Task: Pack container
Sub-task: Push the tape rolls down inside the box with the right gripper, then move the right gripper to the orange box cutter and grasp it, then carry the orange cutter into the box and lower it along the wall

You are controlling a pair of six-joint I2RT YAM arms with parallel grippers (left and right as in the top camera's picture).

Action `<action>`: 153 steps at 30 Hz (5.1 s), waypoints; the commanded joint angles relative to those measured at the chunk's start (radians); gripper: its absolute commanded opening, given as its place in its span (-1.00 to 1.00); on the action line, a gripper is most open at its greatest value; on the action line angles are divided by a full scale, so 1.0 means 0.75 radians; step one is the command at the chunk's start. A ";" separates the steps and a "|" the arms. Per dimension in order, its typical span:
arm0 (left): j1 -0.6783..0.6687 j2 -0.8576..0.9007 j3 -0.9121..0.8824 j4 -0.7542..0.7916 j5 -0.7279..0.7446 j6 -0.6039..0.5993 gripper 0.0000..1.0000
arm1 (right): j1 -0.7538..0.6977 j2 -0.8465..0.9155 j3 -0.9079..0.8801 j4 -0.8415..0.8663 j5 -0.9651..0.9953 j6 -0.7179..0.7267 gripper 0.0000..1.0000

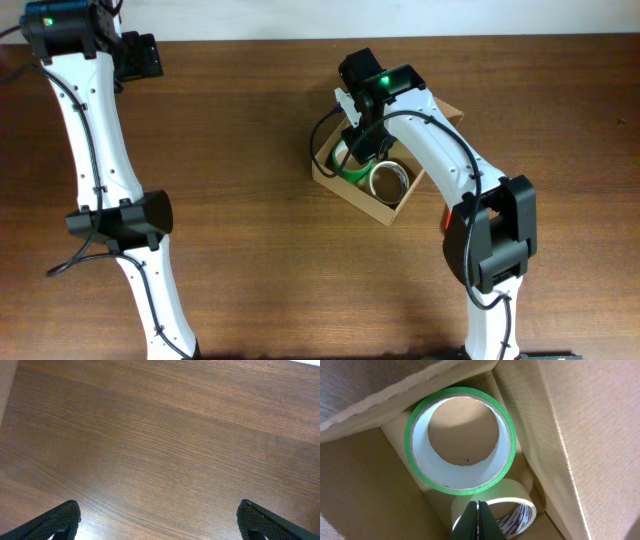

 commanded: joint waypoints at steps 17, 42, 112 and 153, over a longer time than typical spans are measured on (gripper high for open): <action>0.001 -0.011 -0.005 -0.001 0.010 0.007 1.00 | -0.008 0.001 -0.218 0.071 0.025 0.046 -0.92; 0.001 -0.011 -0.005 -0.001 0.010 0.007 1.00 | -0.008 -0.014 0.162 -0.030 0.026 0.041 -0.92; 0.001 -0.011 -0.005 -0.001 0.010 0.007 1.00 | -0.675 -0.289 -1.059 0.489 -0.188 0.477 -0.29; 0.001 -0.011 -0.005 -0.001 0.009 0.007 1.00 | -0.288 -0.772 -0.430 0.061 -0.307 -0.402 -0.86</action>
